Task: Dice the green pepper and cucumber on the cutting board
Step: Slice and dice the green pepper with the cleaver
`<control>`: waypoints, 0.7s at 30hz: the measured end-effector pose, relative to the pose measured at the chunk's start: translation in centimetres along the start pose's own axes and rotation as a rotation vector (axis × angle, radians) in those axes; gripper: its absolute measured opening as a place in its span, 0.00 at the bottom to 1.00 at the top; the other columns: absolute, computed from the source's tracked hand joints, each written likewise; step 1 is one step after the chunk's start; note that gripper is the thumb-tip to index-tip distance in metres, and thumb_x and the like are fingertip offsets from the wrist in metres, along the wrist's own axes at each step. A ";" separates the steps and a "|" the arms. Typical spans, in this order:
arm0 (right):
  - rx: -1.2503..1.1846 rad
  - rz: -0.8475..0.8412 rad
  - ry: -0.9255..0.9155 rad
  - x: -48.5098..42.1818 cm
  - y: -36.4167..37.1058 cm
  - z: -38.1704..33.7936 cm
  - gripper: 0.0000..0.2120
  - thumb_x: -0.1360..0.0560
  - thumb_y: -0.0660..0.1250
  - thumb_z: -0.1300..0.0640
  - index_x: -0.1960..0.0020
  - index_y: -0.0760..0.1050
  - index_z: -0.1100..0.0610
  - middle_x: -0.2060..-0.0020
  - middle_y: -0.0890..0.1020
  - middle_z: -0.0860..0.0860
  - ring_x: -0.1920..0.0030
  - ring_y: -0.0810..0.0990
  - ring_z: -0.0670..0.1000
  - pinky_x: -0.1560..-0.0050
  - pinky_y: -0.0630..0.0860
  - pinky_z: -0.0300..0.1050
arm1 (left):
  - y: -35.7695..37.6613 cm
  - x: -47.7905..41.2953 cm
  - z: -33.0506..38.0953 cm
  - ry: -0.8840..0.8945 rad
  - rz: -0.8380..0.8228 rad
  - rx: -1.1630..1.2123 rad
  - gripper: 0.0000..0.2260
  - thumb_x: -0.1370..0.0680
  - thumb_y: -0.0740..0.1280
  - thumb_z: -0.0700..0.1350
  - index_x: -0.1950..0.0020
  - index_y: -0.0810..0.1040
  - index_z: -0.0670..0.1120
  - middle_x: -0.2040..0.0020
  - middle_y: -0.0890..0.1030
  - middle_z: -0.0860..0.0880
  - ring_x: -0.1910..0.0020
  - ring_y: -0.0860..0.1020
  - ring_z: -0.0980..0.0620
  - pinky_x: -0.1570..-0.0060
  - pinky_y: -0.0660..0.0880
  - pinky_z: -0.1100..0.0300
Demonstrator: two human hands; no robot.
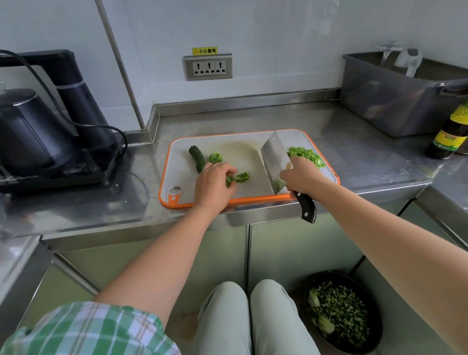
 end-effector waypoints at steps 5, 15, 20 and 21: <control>-0.042 0.038 -0.078 1.0 -0.9 -1.5 0.07 0.25 0.55 0.64 0.48 0.68 0.62 0.64 0.76 0.57 0.77 0.75 0.54 0.78 0.69 0.39 | 0.9 -0.3 0.4 -0.115 0.044 -0.014 0.14 0.28 0.72 0.49 0.44 0.80 0.46 0.48 0.81 0.48 0.46 0.73 0.44 0.48 0.71 0.54; 0.272 -0.130 -0.173 3.4 1.1 -5.5 0.03 0.26 0.59 0.66 0.58 0.69 0.62 0.66 0.76 0.57 0.76 0.75 0.53 0.78 0.67 0.38 | 1.7 -0.3 -1.0 -0.119 0.094 0.070 0.06 0.27 0.71 0.50 0.55 0.84 0.49 0.55 0.82 0.48 0.53 0.75 0.45 0.53 0.65 0.60; 0.334 -0.158 -0.170 3.6 1.7 -5.5 0.07 0.28 0.58 0.68 0.64 0.66 0.61 0.71 0.74 0.57 0.75 0.74 0.54 0.77 0.67 0.40 | 2.1 -0.6 -1.5 -0.102 0.083 0.051 0.07 0.27 0.71 0.51 0.54 0.84 0.50 0.55 0.82 0.48 0.53 0.75 0.46 0.56 0.60 0.62; 0.343 -0.155 -0.176 3.5 1.9 -5.5 0.08 0.28 0.57 0.67 0.65 0.66 0.61 0.72 0.73 0.57 0.75 0.73 0.54 0.77 0.68 0.40 | 2.1 -0.6 -1.5 -0.099 0.084 0.049 0.07 0.27 0.71 0.51 0.53 0.84 0.51 0.55 0.82 0.48 0.54 0.75 0.46 0.56 0.60 0.62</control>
Point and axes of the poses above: each hand's wrist, its own x-axis away from the middle knuckle, its own y-axis out of the palm, z = x × y, the point moved 4 cm from there along -x, towards the middle knuckle
